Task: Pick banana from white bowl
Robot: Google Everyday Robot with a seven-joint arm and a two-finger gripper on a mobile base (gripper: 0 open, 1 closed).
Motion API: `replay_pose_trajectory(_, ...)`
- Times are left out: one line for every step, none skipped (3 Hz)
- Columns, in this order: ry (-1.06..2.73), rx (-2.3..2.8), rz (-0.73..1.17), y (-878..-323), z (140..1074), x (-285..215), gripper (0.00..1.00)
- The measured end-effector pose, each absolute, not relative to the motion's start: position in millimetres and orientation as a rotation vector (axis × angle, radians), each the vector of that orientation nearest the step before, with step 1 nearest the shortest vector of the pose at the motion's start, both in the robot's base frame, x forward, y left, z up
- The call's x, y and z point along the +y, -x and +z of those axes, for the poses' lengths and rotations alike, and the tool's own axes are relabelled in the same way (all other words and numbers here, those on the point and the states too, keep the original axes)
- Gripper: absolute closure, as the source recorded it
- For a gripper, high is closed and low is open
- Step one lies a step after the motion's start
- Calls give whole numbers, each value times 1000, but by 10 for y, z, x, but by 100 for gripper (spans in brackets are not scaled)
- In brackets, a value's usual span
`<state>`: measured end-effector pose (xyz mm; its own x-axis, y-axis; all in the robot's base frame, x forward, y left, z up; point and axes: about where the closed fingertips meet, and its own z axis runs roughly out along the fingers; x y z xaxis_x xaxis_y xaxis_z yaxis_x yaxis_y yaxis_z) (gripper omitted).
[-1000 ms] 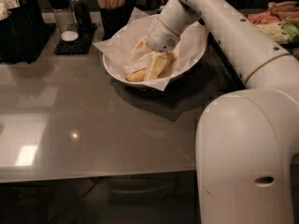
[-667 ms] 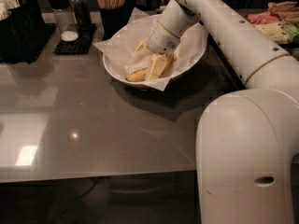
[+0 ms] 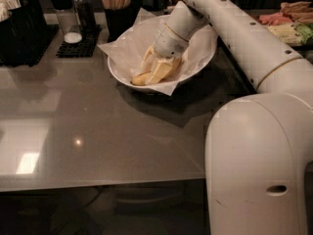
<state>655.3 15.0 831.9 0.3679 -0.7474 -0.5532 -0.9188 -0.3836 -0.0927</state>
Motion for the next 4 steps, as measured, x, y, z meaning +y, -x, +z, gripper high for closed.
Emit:
replay_pose_trajectory(2251, 1455, 608, -6542, 8301, 151, 88)
replay_pose_trajectory(2259, 1444, 593, -6553, 8356, 150, 100)
replay_pose_trajectory(2245, 1417, 479, -6617, 8717, 74, 100)
replay_pose_trajectory(2186, 1344, 385, -6623, 9181, 6, 100)
